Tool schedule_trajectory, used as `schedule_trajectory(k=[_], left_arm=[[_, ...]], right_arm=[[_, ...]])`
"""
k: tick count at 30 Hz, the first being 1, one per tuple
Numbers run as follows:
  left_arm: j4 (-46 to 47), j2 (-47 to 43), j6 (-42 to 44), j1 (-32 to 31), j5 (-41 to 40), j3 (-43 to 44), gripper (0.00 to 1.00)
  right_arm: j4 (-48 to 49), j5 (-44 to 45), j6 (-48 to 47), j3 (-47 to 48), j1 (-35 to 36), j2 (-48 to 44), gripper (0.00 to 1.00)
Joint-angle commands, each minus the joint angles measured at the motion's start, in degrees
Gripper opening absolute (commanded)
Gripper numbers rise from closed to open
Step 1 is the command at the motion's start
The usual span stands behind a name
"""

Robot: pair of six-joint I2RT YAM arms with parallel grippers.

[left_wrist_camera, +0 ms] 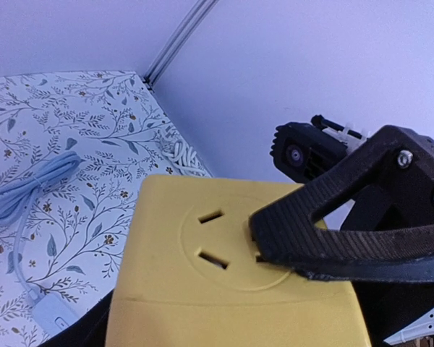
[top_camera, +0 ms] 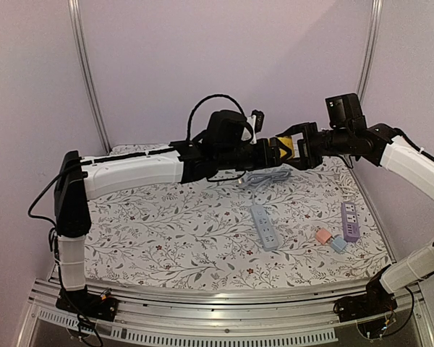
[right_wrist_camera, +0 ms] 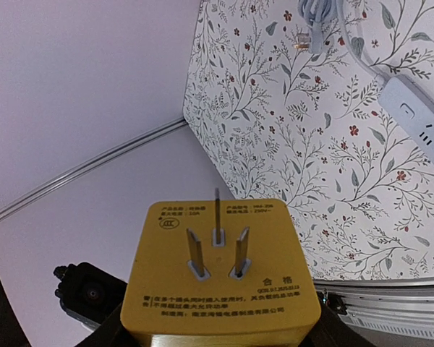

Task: Insert the plug

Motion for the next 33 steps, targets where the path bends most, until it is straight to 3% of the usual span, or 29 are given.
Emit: schedule_trajectory(k=[1, 14, 18, 25, 28, 33], left_arm=[[1.0, 0.0, -1.0, 1.5, -0.2, -0.3, 0.75], [5.0, -3.8, -2.8, 2.4, -1.0, -5.9, 0.81], [6.7, -5.0, -2.8, 2.5, -1.5, -8.3, 0.65], [7.3, -5.1, -2.5, 2.5, -0.8, -9.7, 0.13], [4.9, -4.9, -2.5, 2.5, -1.4, -9.4, 0.00], [0.4, -5.8, -2.2, 2.9, -0.2, -9.6, 0.00]], right_arm=[[2.6, 0.5, -0.3, -0.1, 0.7, -1.2, 0.00], [2.5, 0.6, -0.6, -0.5, 1.5, -1.1, 0.00], [2.7, 0.5, -0.5, -0.5, 1.8, -0.9, 0.00], [2.9, 0.4, -0.1, -1.0, 2.2, -0.6, 0.00], [3.0, 0.3, -0.3, -1.1, 2.2, -0.4, 0.01], [1.8, 1.4, -1.8, -2.4, 1.9, -0.6, 0.44]])
